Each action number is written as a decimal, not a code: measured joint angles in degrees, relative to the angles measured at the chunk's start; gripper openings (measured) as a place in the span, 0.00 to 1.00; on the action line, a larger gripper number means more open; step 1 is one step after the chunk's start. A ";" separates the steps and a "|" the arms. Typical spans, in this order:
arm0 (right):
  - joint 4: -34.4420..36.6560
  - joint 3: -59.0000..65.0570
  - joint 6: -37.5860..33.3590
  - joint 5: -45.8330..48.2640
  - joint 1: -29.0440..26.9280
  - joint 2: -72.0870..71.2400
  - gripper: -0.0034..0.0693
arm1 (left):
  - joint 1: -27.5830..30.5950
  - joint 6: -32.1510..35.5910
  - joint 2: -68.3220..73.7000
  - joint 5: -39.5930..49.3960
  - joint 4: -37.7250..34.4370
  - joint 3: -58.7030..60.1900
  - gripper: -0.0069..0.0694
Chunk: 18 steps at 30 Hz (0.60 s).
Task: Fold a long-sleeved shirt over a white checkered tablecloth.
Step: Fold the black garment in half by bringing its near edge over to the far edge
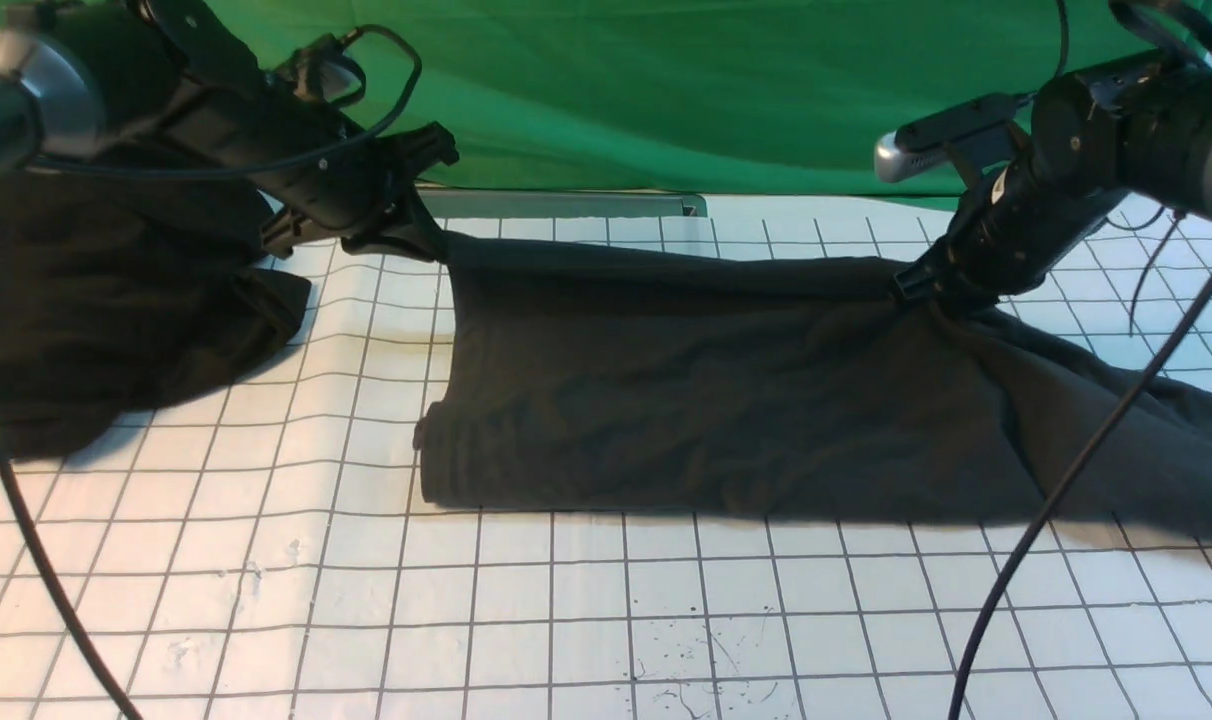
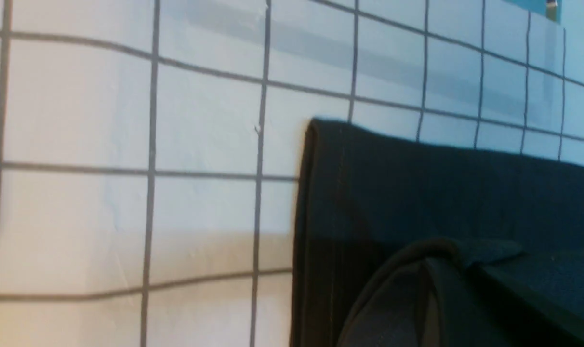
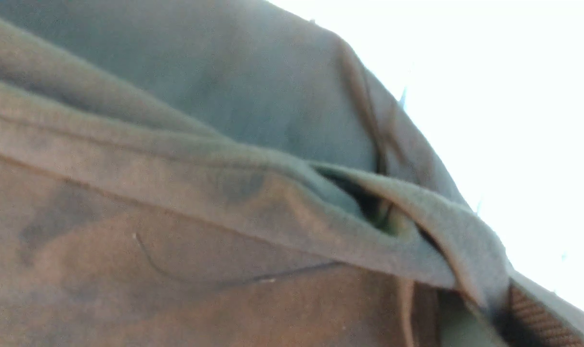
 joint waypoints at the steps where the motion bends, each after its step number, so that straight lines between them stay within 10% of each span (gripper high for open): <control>1: 0.00 -0.41 -0.14 -0.42 0.00 0.85 0.16 | 0.00 0.00 0.39 -0.64 -0.01 0.00 0.11; 9: -0.12 -0.84 -0.87 -7.19 -0.06 4.71 0.19 | 0.00 0.00 4.10 -6.17 -0.53 -0.04 0.11; 18: -1.00 -0.87 -0.98 -12.74 -0.17 5.66 0.51 | 0.00 0.91 4.98 -10.98 -0.39 -0.04 0.19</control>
